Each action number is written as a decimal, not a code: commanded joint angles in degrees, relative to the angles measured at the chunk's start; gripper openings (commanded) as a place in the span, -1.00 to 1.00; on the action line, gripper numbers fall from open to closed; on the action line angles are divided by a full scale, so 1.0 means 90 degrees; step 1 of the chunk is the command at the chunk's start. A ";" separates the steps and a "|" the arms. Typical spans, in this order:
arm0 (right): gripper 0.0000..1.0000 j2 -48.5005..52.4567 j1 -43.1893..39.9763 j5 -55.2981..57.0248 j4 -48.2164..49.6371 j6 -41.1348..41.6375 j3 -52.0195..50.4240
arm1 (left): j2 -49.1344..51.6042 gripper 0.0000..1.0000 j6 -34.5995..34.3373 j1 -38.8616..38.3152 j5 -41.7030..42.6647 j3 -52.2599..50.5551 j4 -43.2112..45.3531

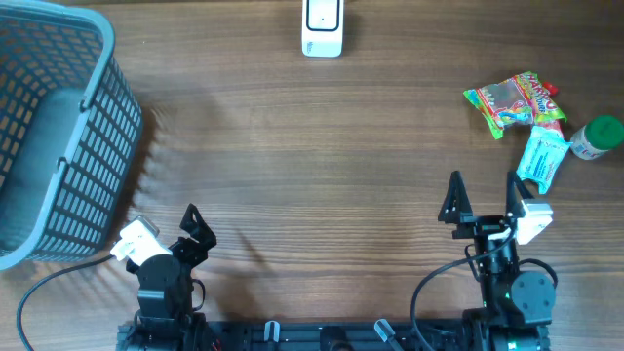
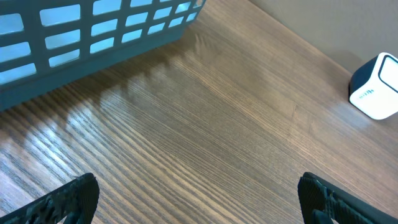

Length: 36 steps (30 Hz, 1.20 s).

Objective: Scan the item barcode

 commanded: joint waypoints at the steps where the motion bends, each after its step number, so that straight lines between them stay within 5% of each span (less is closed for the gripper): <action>1: 1.00 -0.0107 -0.0253 0.0095 -0.0005 -0.0134 -0.0279 | -0.0046 1.00 -0.0036 0.0022 0.0005 0.0002 -0.0007; 36: 1.00 -0.0104 -0.0510 0.0034 -0.0311 -0.0471 -0.0381 | -0.0046 1.00 -0.0036 0.0022 0.0007 0.0002 -0.0007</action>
